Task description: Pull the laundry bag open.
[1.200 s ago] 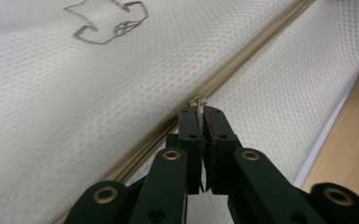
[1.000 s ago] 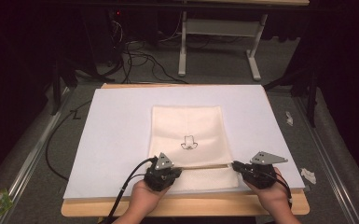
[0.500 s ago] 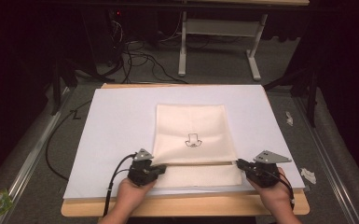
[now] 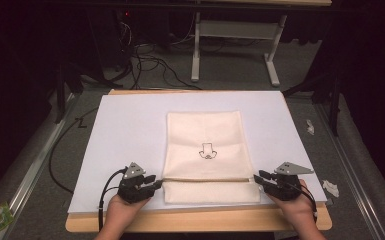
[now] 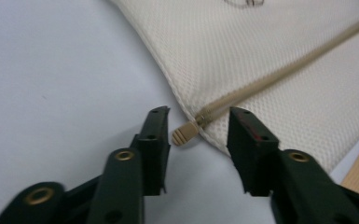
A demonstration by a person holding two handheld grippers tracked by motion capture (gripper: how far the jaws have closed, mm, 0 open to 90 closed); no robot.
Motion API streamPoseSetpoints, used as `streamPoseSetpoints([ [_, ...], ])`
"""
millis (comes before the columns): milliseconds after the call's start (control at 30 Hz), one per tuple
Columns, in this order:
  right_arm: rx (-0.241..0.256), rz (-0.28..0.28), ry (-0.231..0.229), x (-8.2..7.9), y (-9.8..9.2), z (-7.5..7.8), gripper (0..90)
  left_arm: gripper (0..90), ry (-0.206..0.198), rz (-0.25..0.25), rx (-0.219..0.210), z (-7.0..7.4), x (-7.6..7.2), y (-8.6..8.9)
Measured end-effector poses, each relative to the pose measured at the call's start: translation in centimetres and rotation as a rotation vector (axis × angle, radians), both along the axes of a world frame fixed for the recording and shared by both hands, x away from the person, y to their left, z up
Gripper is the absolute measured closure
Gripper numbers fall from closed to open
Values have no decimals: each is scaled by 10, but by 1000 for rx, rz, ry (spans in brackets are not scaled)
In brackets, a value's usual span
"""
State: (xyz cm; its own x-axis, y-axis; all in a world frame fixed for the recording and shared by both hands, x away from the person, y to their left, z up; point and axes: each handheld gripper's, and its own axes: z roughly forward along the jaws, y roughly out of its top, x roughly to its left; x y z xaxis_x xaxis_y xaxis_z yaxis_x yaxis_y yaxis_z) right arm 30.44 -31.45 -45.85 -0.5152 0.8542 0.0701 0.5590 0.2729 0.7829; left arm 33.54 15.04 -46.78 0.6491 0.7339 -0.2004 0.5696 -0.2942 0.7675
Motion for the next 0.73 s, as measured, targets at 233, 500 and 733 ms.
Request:
streamPoseSetpoints([
  [233, 23, -212, -145, 1, -43, 16, 211, 246, -221, 199, 55, 21, -1, 45],
  [500, 51, -313, -168, -1, -72, 16, 149, 45, -205, 257, 101, 23, 1, 68],
  [733, 22, -273, -189, -2, -60, 17, 151, 32, -197, 214, 142, 20, 1, 56],
])
